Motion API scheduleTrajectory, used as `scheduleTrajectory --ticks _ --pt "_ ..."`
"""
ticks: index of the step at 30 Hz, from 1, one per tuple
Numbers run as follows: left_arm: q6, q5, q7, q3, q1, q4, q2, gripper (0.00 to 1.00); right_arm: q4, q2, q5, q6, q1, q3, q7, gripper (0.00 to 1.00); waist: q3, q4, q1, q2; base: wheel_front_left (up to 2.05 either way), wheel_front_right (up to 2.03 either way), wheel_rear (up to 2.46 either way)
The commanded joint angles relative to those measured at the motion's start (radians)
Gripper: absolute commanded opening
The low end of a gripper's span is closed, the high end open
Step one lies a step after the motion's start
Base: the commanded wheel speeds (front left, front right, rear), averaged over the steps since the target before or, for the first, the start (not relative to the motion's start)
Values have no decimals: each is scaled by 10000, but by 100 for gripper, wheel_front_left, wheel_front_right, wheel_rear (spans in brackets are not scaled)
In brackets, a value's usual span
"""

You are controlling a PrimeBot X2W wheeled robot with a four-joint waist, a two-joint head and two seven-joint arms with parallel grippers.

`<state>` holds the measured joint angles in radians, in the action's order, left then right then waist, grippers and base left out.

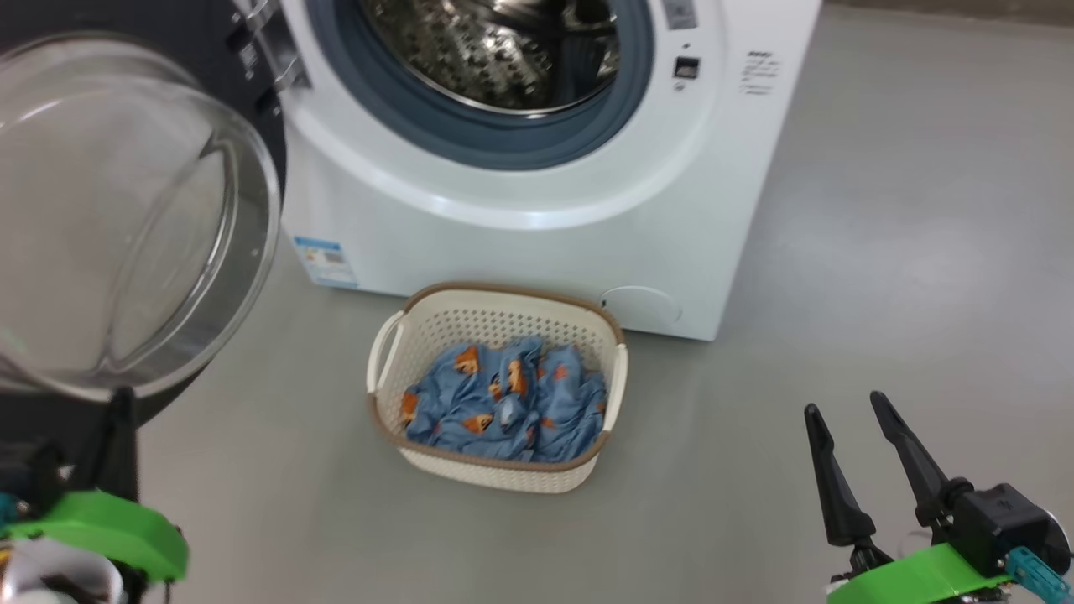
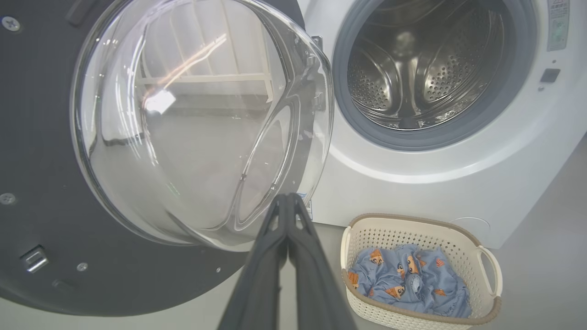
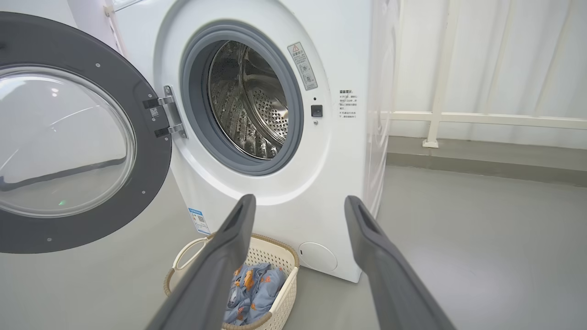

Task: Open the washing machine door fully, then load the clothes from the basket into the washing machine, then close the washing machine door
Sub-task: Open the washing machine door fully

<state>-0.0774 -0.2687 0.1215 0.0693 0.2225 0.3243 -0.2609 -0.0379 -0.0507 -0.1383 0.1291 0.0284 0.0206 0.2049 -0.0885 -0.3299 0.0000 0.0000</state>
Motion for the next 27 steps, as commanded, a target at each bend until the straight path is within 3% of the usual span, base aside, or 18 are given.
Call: scheduleTrajectory --ticks 1,13,27 --pt "49 -15 -211 238 -209 -769 -223 0 -201 4 -163 16 30 -139 138 100 731 747 0 0 0 0 0" --pt "124 -485 -914 -432 -2169 -3048 707 0 -142 4 -377 16 517 -268 275 100 1279 1633 0 0 0 0 0" --pt "297 -550 -585 -817 -2716 -3885 1176 0 -238 5 -472 16 633 -252 335 100 1321 1797 0 0 0 0 0"
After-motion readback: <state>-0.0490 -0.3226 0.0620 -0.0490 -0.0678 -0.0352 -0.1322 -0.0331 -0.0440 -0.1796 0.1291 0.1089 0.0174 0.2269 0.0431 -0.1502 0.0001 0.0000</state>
